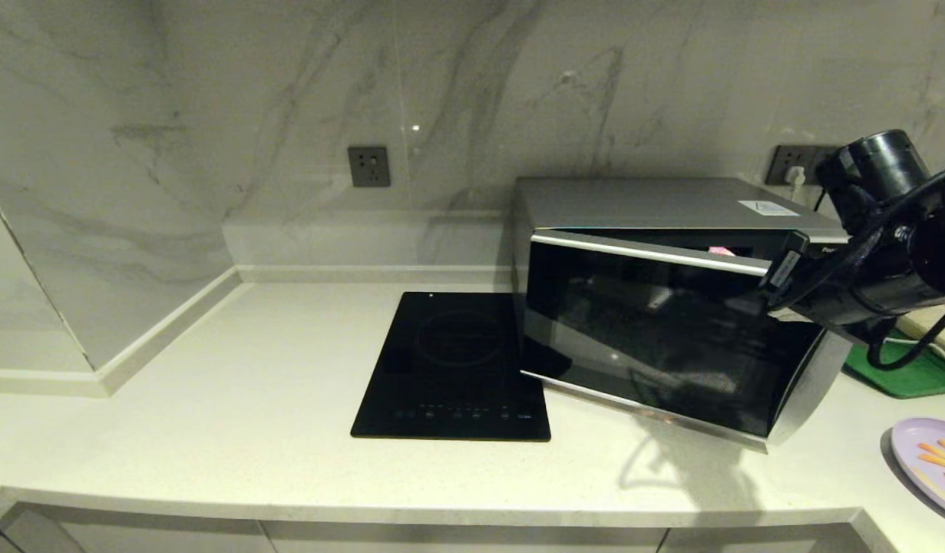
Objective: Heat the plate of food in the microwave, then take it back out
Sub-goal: Close the microwave oven
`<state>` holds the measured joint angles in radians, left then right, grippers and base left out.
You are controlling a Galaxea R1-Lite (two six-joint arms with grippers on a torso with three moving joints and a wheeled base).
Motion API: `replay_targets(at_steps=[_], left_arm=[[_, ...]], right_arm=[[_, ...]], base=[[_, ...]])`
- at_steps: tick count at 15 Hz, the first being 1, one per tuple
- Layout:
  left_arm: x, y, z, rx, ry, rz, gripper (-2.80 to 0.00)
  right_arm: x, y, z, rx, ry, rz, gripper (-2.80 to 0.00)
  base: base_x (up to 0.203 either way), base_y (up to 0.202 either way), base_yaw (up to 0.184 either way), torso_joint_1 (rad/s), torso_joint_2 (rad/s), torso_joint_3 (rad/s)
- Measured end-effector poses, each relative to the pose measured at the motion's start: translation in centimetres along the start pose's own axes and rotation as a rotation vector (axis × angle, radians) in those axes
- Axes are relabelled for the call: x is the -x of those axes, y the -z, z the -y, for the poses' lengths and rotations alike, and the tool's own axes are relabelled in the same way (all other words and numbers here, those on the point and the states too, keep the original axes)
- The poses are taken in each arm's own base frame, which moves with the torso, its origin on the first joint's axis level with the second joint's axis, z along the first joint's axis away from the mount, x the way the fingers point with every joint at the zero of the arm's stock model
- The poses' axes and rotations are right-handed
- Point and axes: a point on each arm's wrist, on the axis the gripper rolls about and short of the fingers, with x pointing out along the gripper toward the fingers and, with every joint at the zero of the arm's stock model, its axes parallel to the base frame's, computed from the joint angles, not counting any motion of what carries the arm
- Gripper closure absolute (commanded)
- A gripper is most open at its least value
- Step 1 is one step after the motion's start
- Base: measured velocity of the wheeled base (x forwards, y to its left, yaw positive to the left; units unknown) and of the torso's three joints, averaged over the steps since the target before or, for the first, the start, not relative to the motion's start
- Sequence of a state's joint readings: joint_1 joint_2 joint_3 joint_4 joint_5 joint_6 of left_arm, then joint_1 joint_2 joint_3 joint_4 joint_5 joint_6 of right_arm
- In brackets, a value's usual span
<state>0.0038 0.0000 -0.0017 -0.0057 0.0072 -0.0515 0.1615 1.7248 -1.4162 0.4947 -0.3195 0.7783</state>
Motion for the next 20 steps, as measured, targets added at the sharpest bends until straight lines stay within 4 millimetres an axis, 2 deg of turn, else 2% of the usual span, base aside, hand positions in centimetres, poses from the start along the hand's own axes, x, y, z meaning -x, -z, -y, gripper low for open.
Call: replay_targets(at_steps=[4,13,20], left_arm=[[0.0,0.0,0.0,0.000,0.000,0.000,0.00],[0.0,0.0,0.0,0.000,0.000,0.000,0.00],[0.0,0.0,0.0,0.000,0.000,0.000,0.00]], right_arm=[[-2.7,-0.9,0.4,-0.073,0.025,0.027,0.00],[-4.6,-3.4,-0.1,-0.113,-0.093,0.181,0.00],[-7.7,-4.7,-0.7,-0.120,-0.137,0.272,0.00]], base=[[0.000,0.000,0.000,0.000,0.00,0.000],[0.000,0.000,0.000,0.000,0.00,0.000],[0.000,0.000,0.000,0.000,0.00,0.000]])
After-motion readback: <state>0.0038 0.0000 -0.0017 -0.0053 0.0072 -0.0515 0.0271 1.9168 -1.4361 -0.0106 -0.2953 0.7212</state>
